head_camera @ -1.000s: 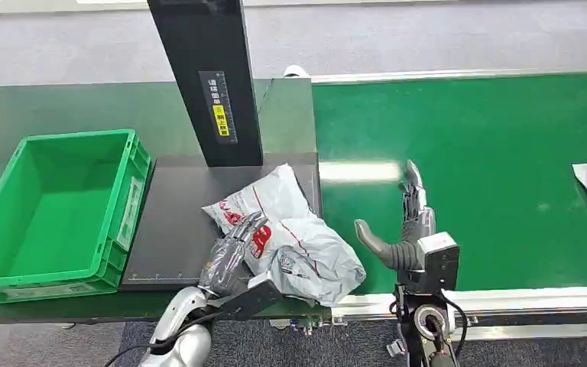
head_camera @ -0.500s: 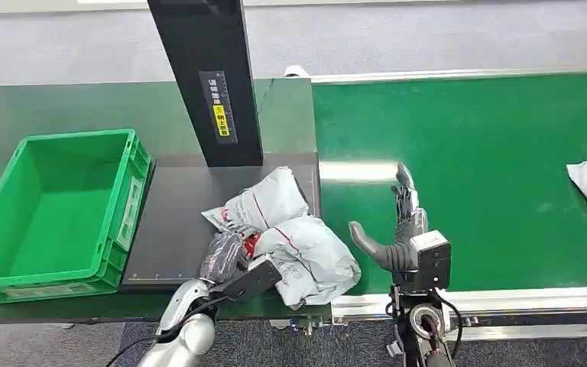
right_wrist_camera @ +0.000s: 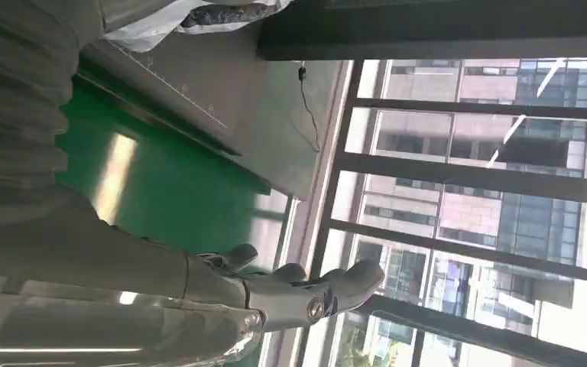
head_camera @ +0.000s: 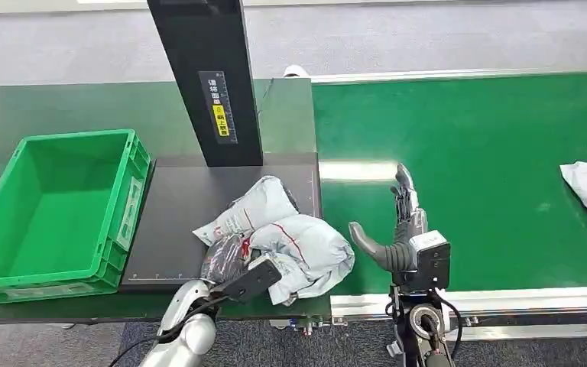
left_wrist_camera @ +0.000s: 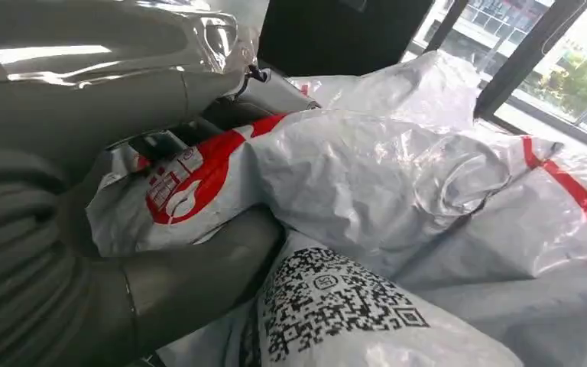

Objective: Moved the parcel from conveyor to table for the left to box.

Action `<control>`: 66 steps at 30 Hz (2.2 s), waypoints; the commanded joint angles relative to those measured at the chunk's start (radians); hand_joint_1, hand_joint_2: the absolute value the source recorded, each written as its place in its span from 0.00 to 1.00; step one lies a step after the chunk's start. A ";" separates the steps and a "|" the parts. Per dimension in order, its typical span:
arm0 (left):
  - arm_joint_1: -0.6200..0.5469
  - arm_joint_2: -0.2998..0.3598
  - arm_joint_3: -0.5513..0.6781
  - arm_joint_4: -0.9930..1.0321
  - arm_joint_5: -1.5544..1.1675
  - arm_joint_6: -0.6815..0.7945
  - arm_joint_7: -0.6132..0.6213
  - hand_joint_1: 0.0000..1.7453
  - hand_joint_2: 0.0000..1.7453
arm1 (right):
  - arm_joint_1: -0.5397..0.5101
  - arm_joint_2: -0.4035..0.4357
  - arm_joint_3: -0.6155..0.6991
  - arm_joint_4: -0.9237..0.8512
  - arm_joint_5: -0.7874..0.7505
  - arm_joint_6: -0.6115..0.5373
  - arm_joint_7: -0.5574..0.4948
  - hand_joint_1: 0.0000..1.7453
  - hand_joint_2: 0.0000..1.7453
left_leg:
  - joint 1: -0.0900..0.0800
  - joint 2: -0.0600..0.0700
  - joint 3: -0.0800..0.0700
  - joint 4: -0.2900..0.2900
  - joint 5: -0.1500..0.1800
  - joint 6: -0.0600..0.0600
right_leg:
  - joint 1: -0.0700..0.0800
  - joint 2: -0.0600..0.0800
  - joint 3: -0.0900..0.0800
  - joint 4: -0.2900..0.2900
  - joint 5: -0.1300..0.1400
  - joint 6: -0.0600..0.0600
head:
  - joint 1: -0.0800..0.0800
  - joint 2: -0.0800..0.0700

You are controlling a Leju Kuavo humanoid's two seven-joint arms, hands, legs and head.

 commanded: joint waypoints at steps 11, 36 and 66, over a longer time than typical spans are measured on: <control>0.138 0.079 -0.022 -0.347 0.110 0.305 -0.404 1.00 1.00 | -0.048 -0.034 0.022 0.121 -0.033 0.007 -0.019 0.00 1.00 | 0.001 0.001 0.001 -0.001 -0.001 0.002 | 0.002 0.000 0.000 -0.001 0.000 -0.003 | 0.000 0.000; -0.330 0.193 0.392 0.087 -0.205 0.538 -0.117 1.00 1.00 | -0.020 -0.042 0.024 0.097 -0.040 -0.010 -0.015 0.00 1.00 | 0.001 -0.005 0.000 -0.001 0.004 0.001 | 0.002 -0.005 0.001 -0.001 0.002 -0.005 | 0.000 0.000; -0.336 0.084 1.048 0.034 -0.329 0.538 -0.341 1.00 1.00 | 0.020 -0.039 0.015 0.055 -0.026 -0.014 0.011 0.00 1.00 | 0.001 0.000 -0.001 -0.001 0.002 0.001 | 0.001 -0.001 -0.002 0.000 0.001 -0.004 | 0.000 0.000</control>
